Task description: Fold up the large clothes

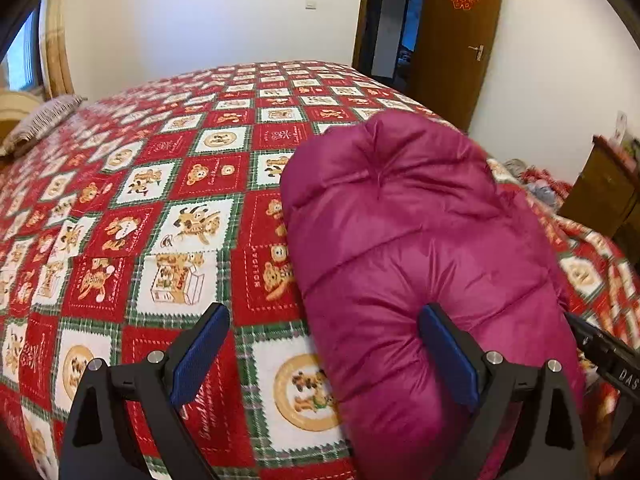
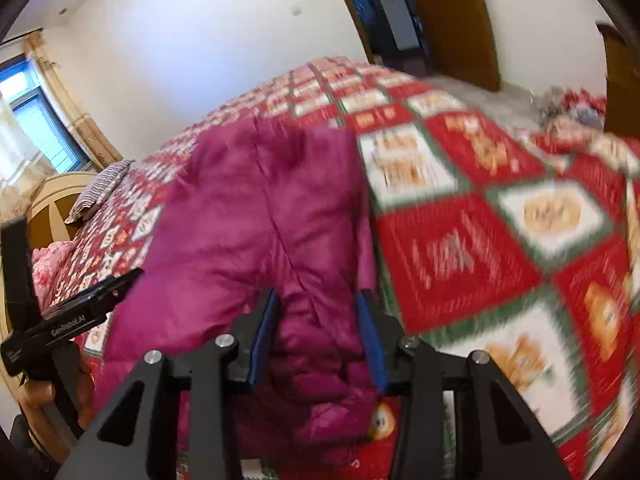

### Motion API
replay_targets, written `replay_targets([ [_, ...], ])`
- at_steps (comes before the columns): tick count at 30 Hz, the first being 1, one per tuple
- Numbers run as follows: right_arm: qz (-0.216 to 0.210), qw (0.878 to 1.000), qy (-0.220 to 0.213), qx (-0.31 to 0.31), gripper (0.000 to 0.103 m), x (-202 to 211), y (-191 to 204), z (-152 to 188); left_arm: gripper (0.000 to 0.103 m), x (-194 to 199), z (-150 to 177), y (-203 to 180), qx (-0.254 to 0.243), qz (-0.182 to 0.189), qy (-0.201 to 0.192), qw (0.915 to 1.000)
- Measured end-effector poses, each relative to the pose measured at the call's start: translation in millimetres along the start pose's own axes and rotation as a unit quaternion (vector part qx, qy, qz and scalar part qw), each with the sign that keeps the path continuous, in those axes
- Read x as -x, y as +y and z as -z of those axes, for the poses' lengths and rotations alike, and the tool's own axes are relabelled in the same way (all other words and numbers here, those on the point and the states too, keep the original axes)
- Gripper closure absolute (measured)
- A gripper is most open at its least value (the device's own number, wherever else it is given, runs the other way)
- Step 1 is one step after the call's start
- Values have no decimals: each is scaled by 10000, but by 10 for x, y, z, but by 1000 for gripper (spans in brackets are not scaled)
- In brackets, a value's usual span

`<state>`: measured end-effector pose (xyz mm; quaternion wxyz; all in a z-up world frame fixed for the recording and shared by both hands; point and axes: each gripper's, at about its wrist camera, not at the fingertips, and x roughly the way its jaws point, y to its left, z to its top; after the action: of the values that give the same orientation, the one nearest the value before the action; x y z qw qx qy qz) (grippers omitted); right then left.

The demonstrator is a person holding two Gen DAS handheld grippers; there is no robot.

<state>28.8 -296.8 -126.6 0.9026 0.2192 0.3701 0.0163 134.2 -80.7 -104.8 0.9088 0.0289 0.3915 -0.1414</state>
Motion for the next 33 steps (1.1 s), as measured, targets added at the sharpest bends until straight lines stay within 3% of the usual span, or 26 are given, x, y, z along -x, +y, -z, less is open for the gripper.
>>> replay_targets([
  [5, -112, 9990, 102, -414, 52, -115, -135, 54, 6, -10, 74, -118, -446, -369, -69, 9983],
  [8, -126, 9991, 251, -319, 50, -63, -144, -13, 6, 74, 14, -11, -413, -155, -25, 9990],
  [11, -232, 9995, 4, -193, 49, 151, -151, -155, 6, 205, -71, 251, 195, 192, -257, 9993],
  [12, -318, 9993, -167, -136, 37, 230, -143, -227, 6, 210, -119, 377, 556, 368, -271, 9974],
  [13, -346, 9990, -251, -93, 17, 257, -125, -266, 6, 171, -162, 467, 884, 527, -203, 9945],
  [15, -384, 9986, -370, 44, 0, 260, -92, -385, 6, 13, -222, 587, 1462, 939, 97, 9847],
  [17, -426, 9986, -233, 184, 0, 94, -68, -495, 6, -174, -230, 639, 1905, 1332, 434, 9716],
  [19, -311, 9993, -60, 185, 0, -92, -87, -544, 6, -372, -154, 681, 2486, 1806, 747, 9487],
  [20, -320, 9994, 22, 147, 0, -197, -116, -555, 6, -434, -112, 681, 2706, 1912, 853, 9397],
  [21, -359, 9993, 79, 119, 0, -257, -163, -538, 6, -500, -65, 664, 2810, 1836, 939, 9373],
  [25, -726, 9971, 216, 100, 0, -433, -207, -493, 6, -461, -56, 480, 2260, 1525, 646, 9599],
  [27, -971, 9947, 339, 75, 0, -516, -212, -477, 1, -472, -55, 413, 2169, 1503, 620, 9626],
  [33, -1098, 9927, 395, 293, 0, -568, -189, -442, 1, -526, -57, 301, 1882, 1735, 602, 9648],
])
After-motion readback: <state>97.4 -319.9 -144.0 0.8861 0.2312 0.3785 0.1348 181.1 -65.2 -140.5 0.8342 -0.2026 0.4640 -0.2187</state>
